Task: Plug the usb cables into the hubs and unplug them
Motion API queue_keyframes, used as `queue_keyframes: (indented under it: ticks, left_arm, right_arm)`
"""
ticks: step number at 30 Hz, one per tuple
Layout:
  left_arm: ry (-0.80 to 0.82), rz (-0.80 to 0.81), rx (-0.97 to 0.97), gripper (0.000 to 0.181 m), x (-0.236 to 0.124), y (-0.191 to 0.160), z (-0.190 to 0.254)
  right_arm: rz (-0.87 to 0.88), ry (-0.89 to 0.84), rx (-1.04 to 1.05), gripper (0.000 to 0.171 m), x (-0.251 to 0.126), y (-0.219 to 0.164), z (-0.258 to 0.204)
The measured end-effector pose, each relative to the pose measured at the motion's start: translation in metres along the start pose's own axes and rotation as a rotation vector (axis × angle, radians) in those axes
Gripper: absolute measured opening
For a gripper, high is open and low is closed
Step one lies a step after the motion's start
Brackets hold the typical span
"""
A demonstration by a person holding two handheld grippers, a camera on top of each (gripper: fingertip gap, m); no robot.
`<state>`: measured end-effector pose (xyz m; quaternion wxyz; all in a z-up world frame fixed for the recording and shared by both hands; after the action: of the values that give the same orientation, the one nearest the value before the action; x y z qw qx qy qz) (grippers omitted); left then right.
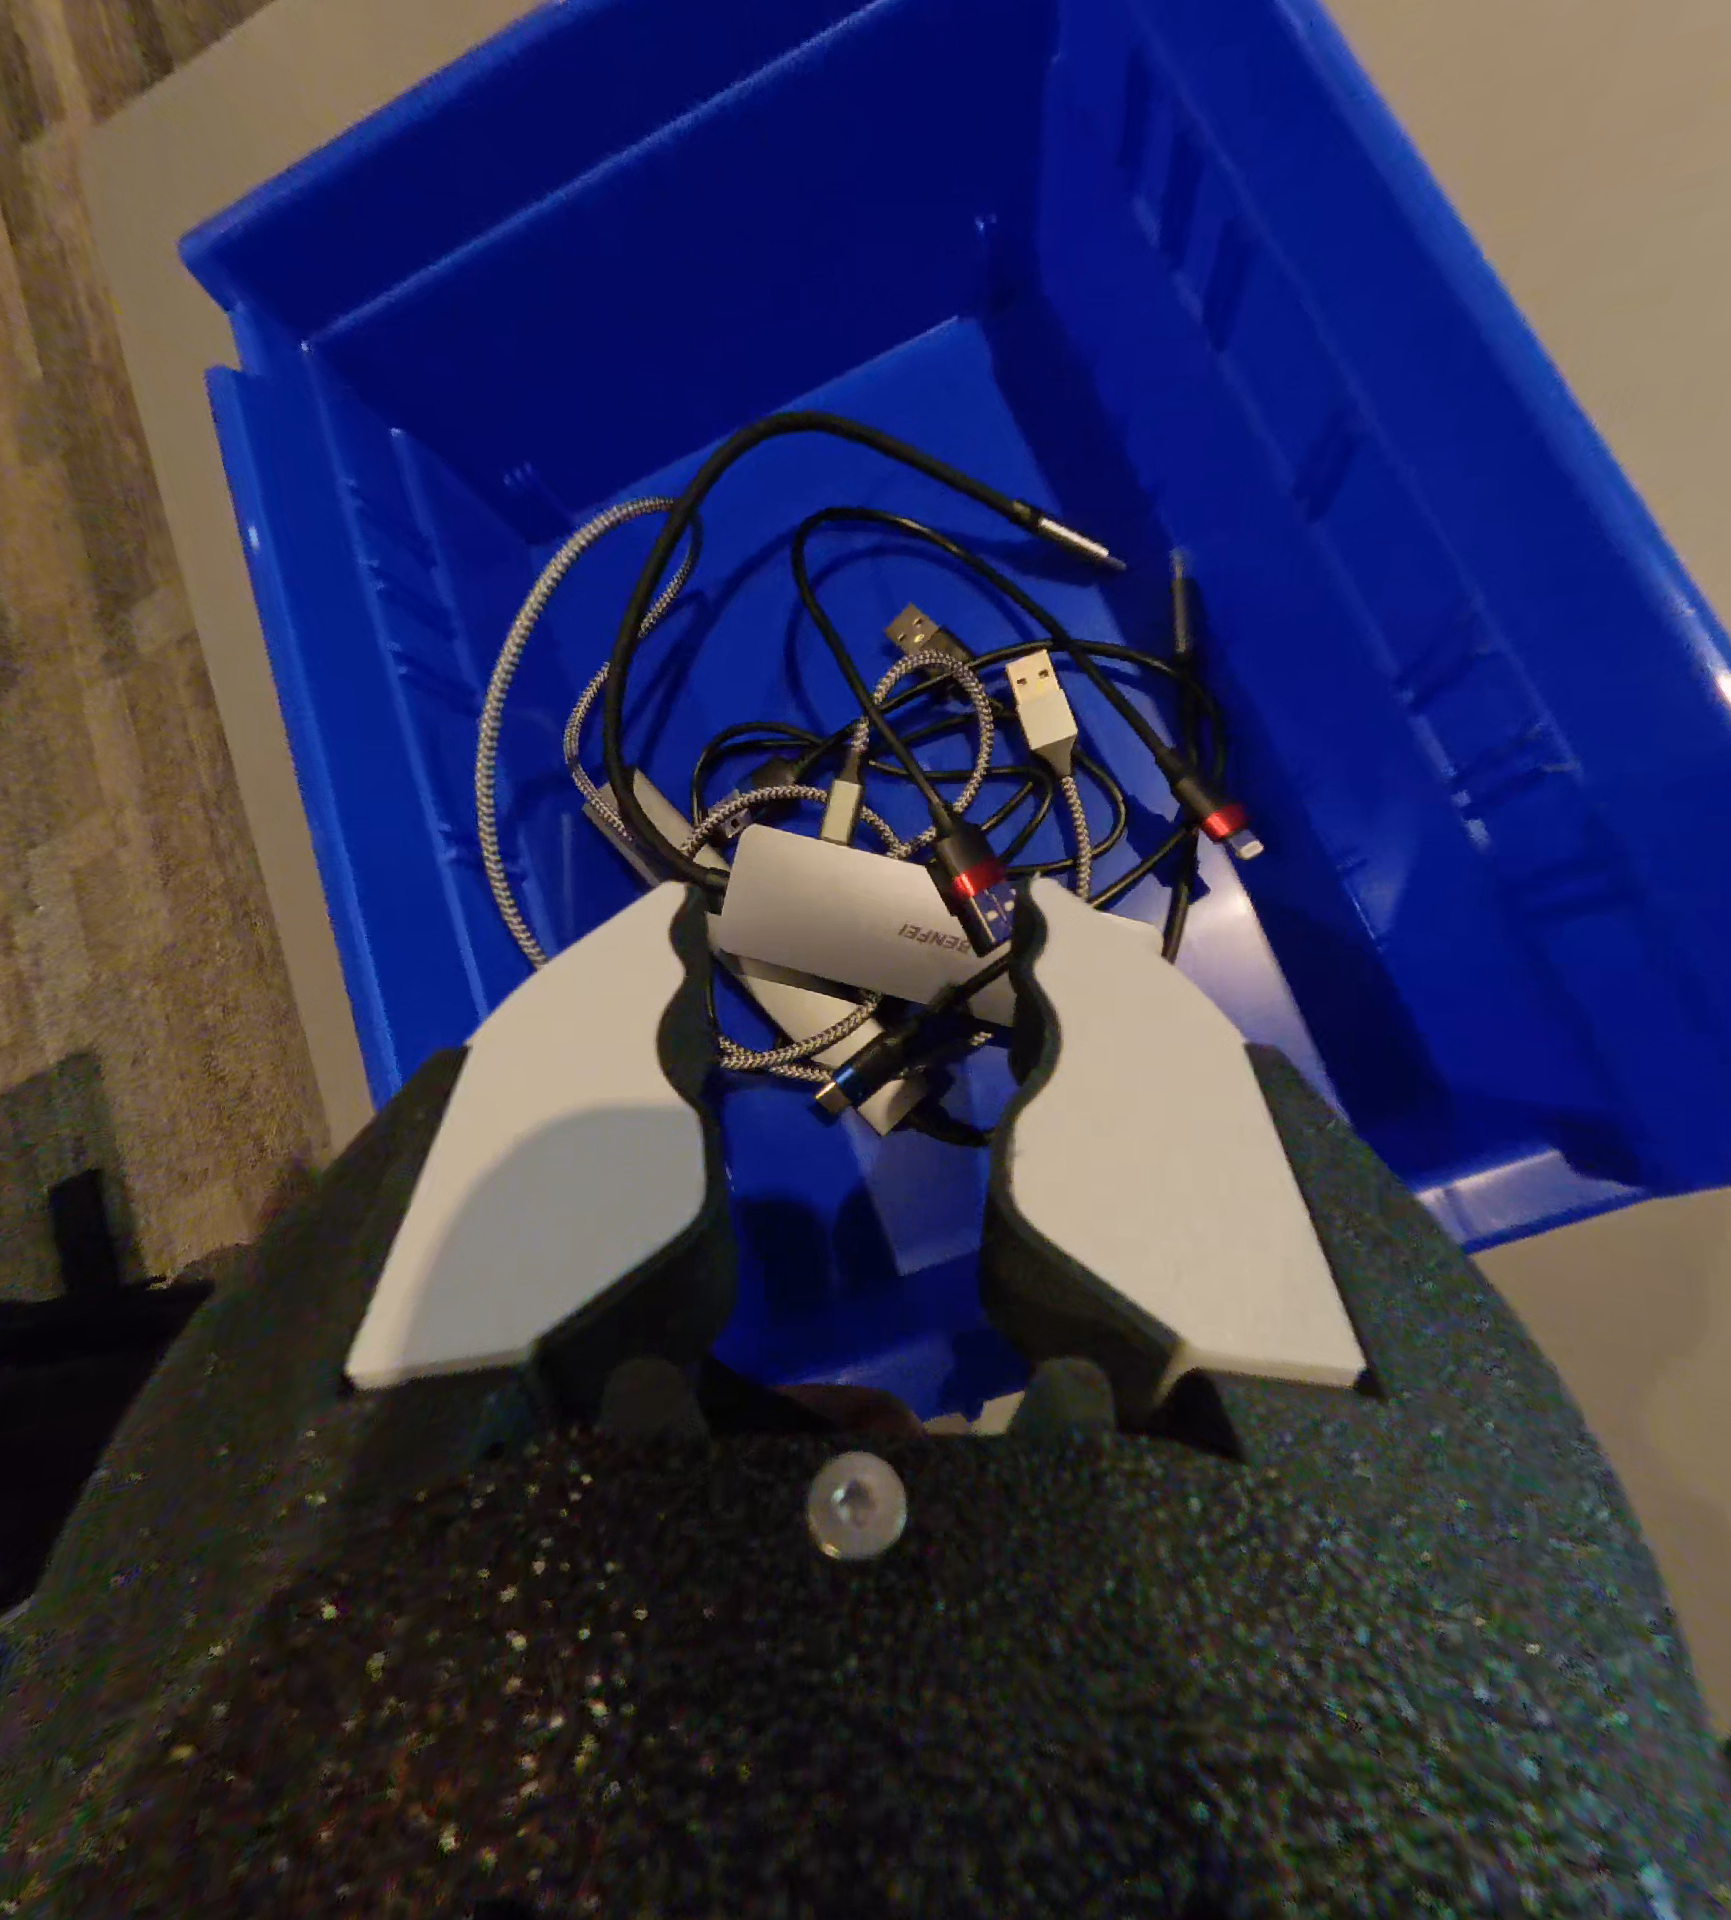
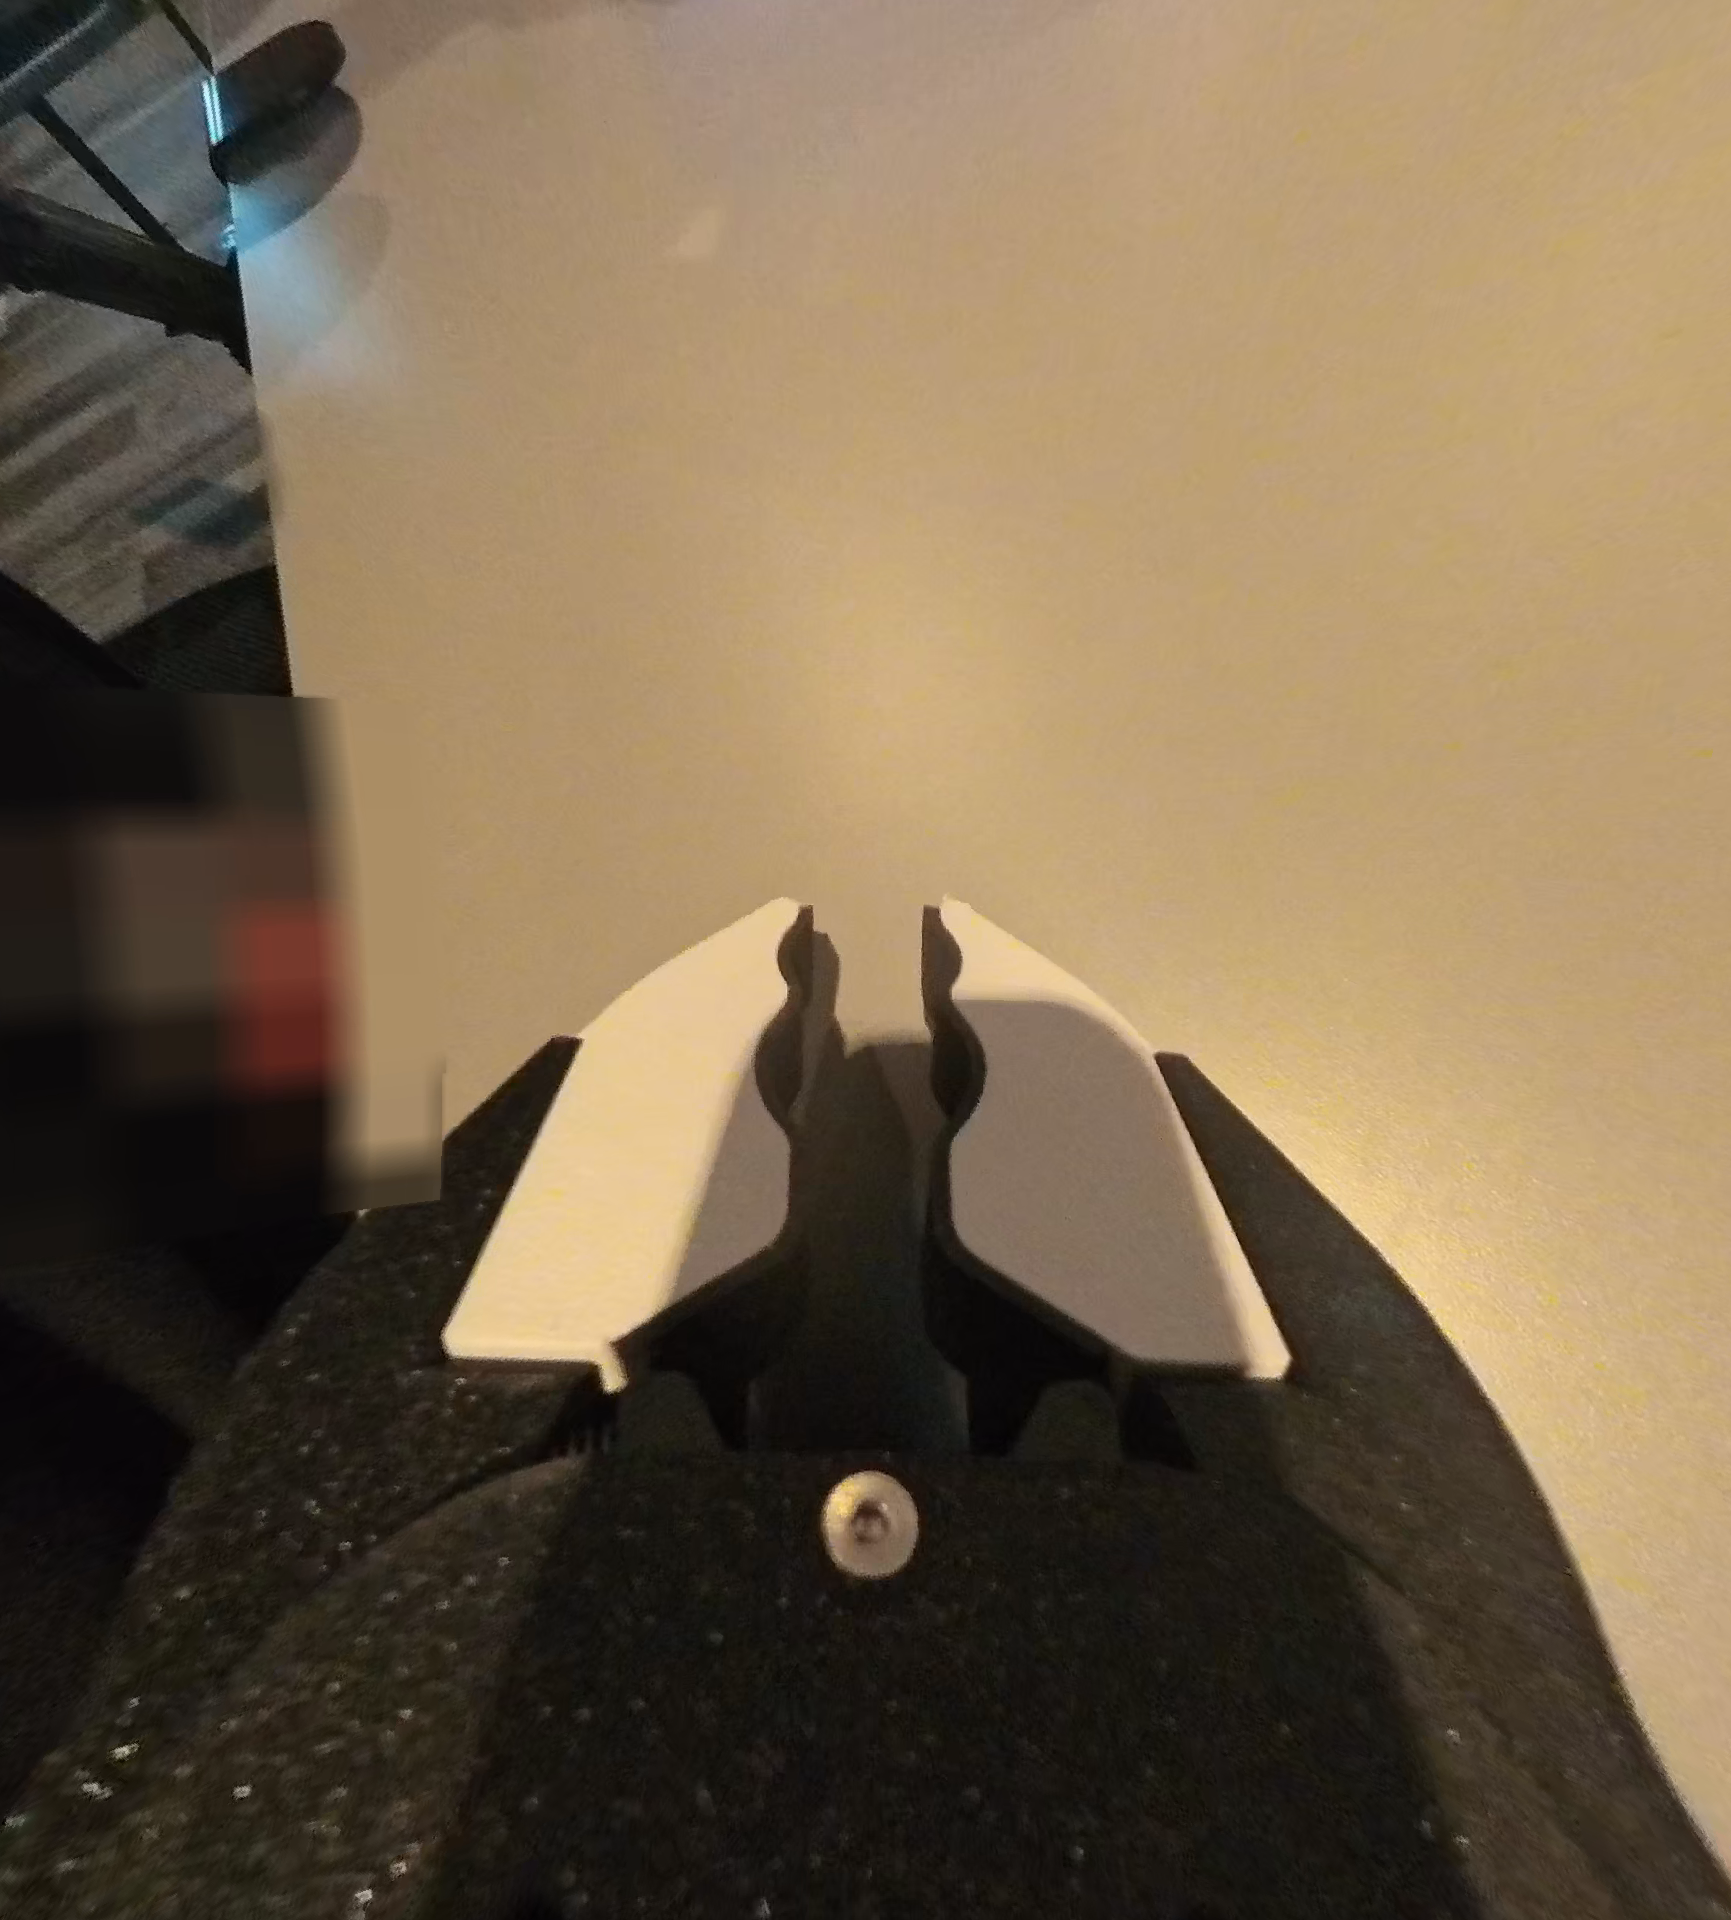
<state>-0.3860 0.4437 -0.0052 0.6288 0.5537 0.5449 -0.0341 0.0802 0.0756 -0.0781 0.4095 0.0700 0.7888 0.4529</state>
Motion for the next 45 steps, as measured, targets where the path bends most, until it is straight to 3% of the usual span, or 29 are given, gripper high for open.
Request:
queue_keyframes:
  ticks: [15,20,28,36,45]
  left_arm:
    - [0.118,-0.248,-0.123,0.028,0.042,0.008,-0.036]
    - [0.172,-0.367,-0.111,0.027,0.058,0.004,-0.042]
    - [0.195,-0.422,-0.101,0.015,0.073,-0.001,-0.046]
    - [0.156,-0.347,-0.087,0.006,0.069,0.007,-0.044]
    - [0.196,-0.143,-0.007,0.005,0.025,0.051,-0.031]
  right_arm:
    - [0.017,-0.005,0.001,0.02,-0.001,0.001,0.0]
    - [0.039,0.003,0.017,0.019,-0.003,0.002,0.002]
    - [0.05,0.029,0.043,0.019,-0.004,0.003,0.003]
    - [0.071,0.033,0.051,0.019,-0.006,0.004,0.004]
    - [0.097,0.037,0.042,0.019,-0.009,0.005,0.002]
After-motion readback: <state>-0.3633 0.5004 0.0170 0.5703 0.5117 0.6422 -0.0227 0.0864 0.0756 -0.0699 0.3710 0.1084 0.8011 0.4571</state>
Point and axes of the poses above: each gripper's, where its closed fingertips meet, x out along the fingers, y out of its top, z = x × y across the jaws, the point moved 5 cm from there along -x, back along the fingers, and after that the axes turned 2 degrees about z, right-handed, at the moved point
